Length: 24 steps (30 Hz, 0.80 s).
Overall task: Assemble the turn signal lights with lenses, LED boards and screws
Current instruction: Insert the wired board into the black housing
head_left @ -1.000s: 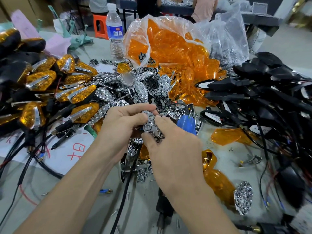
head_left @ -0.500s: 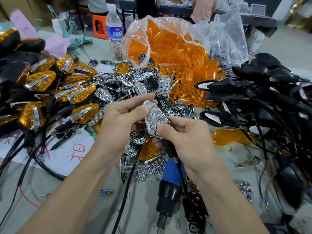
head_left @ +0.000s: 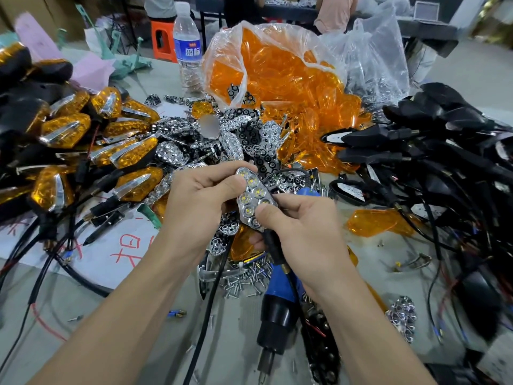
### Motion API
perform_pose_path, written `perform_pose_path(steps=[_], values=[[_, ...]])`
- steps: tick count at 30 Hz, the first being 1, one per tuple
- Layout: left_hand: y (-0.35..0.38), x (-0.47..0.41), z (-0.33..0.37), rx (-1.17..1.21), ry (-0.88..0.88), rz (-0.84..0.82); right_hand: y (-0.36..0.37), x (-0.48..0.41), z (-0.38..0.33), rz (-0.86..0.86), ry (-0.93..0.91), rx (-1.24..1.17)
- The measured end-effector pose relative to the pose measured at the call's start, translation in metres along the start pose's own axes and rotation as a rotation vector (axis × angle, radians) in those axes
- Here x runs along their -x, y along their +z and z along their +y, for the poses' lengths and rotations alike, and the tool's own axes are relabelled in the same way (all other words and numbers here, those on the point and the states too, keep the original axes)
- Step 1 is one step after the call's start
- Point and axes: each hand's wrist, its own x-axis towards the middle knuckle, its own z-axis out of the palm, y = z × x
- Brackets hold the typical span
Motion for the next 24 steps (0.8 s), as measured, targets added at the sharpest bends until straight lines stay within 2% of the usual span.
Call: perform_pose_path(steps=[5, 9, 15, 21, 24], values=[[0.006, 0.003, 0.003, 0.12, -0.123, -0.052, 0.002, -0.002, 0.003, 0.046, -0.001, -0.029], [0.007, 0.001, 0.002, 0.113, -0.213, -0.012, 0.002, -0.003, 0.005, 0.037, -0.016, -0.017], [0.004, 0.002, 0.003, 0.067, -0.181, 0.039, 0.003, -0.005, 0.009, 0.008, -0.03, 0.01], [0.007, 0.005, 0.001, 0.041, -0.112, 0.057, 0.005, -0.003, 0.01, 0.06, -0.108, 0.084], [0.007, 0.004, 0.001, 0.031, -0.12, 0.041, 0.004, -0.004, 0.011, 0.07, -0.111, 0.023]])
